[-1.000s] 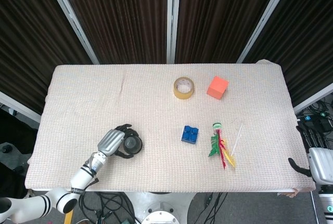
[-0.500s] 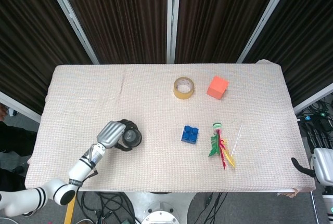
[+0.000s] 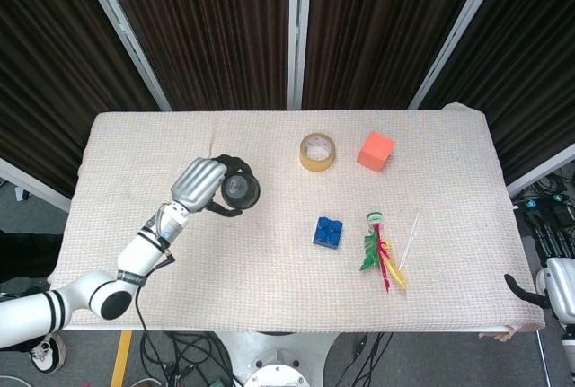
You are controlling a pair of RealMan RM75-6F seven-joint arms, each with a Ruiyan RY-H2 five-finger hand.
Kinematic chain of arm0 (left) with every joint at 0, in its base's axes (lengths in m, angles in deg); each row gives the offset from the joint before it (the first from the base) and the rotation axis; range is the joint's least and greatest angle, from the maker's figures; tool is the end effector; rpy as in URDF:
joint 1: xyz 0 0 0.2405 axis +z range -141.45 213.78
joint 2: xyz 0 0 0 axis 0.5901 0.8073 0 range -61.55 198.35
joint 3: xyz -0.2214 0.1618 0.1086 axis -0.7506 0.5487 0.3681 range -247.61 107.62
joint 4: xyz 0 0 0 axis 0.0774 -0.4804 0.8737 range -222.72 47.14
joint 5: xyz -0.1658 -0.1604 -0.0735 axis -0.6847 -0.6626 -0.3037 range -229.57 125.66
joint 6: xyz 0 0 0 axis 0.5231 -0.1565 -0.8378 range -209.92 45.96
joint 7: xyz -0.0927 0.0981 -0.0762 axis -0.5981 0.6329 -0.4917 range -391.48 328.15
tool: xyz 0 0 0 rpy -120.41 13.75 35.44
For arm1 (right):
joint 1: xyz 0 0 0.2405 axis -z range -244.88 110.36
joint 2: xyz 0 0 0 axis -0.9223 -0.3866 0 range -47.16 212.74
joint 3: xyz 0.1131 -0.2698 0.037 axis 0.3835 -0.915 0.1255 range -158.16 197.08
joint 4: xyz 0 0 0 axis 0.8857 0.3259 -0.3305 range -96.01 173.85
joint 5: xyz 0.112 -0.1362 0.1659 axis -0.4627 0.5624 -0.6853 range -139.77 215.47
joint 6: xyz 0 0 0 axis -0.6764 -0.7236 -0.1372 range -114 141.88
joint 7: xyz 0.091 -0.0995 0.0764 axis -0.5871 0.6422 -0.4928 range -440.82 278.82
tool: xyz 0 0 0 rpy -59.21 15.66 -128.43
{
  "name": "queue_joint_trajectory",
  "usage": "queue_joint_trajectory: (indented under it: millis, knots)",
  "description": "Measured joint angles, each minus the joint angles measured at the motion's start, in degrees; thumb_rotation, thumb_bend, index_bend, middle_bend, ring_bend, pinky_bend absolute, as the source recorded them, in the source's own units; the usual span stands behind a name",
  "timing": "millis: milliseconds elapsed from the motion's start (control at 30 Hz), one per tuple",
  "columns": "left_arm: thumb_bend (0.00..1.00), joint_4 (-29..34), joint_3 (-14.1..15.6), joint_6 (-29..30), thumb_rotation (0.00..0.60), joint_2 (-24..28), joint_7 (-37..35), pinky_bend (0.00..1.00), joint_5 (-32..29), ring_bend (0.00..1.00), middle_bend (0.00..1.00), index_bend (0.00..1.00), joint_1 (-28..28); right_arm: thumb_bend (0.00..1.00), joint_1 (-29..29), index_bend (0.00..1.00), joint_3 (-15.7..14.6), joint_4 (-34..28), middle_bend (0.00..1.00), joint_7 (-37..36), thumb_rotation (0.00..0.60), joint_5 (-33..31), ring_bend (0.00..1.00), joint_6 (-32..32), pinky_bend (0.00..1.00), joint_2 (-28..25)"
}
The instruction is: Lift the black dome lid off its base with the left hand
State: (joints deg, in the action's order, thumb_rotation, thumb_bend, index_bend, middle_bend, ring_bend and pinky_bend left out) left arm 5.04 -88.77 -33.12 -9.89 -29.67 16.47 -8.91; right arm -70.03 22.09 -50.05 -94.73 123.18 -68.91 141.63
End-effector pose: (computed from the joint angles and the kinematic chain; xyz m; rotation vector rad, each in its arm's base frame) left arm -0.1122 0.4156 0.0193 -1.8577 -1.0991 -1.2331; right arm -0.3900 -0.1842 0.1848 1.3232 -1.0241 0.9171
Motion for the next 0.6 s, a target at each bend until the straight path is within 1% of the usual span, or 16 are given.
queue_joint_trajectory:
  millis: [67,133,200,267,333,400,467,567,600]
  knots:
    - [0.19,-0.74,1.16,-1.12,0.6,-0.24,-0.24,0.48,-0.85,0.32,0.5,0.44,0.03,0.19,-0.02,0.0,-0.07,0.33,0.01,-0.09,0.6,-0.05,0.0,0.24,0.0,0.17]
    - [0.19,-3.03,2.84,-3.99,0.6,-1.16,-1.24,0.48,-1.95,0.32,0.5,0.44,-0.08,0.19,-0.03,0.0,-0.19,0.55,0.01,-0.06,0.6,-0.13,0.0,0.48,0.0,0.39]
    - [0.19,-6.4,4.54,-8.5,0.6,-2.31,-2.37,0.48,-3.92,0.32,0.5,0.44,-0.54,0.19,-0.01,0.0,-0.18,0.55,0.01,-0.05,0.6,-0.09,0.0,0.4,0.0,0.39]
    - [0.19,-9.93,5.63,-12.91,0.6,-3.23,-3.35,0.47,-5.48,0.32,0.5,0.44,-1.08,0.19,0.07,0.0,-0.06,0.55,0.01,-0.04,0.6,-0.13,0.0,0.1,0.0,0.35]
    - [0.19,-13.41,5.69,-17.04,0.6,-3.53,-4.22,0.47,-6.16,0.32,0.5,0.44,-1.47,0.19,0.12,0.0,0.02,0.63,0.01,-0.08,0.6,-0.43,0.0,0.15,0.0,0.3]
    - [0.19,-14.55,4.79,-18.62,0.6,-3.22,-4.99,0.47,-5.71,0.32,0.5,0.44,-1.81,0.19,0.1,0.0,0.03,0.7,0.01,-0.13,0.6,-0.55,0.0,0.38,0.0,0.31]
    - [0.19,-13.31,3.42,-17.75,0.6,-2.5,-5.71,0.47,-4.77,0.32,0.5,0.44,-2.08,0.19,0.02,0.0,-0.09,0.75,0.01,-0.05,0.6,-0.41,0.0,0.6,0.0,0.41]
    - [0.19,-7.77,0.3,-12.0,0.6,-0.58,-6.92,0.47,-2.54,0.32,0.5,0.44,-2.44,0.19,-0.09,0.0,-0.27,0.81,0.01,0.16,0.6,-0.22,0.0,0.9,0.0,0.58]
    - [0.19,-5.06,-0.98,-8.79,0.6,0.26,-7.42,0.47,-1.64,0.32,0.5,0.44,-2.53,0.19,-0.11,0.0,-0.27,0.85,0.01,0.15,0.6,-0.24,0.0,0.96,0.0,0.6]
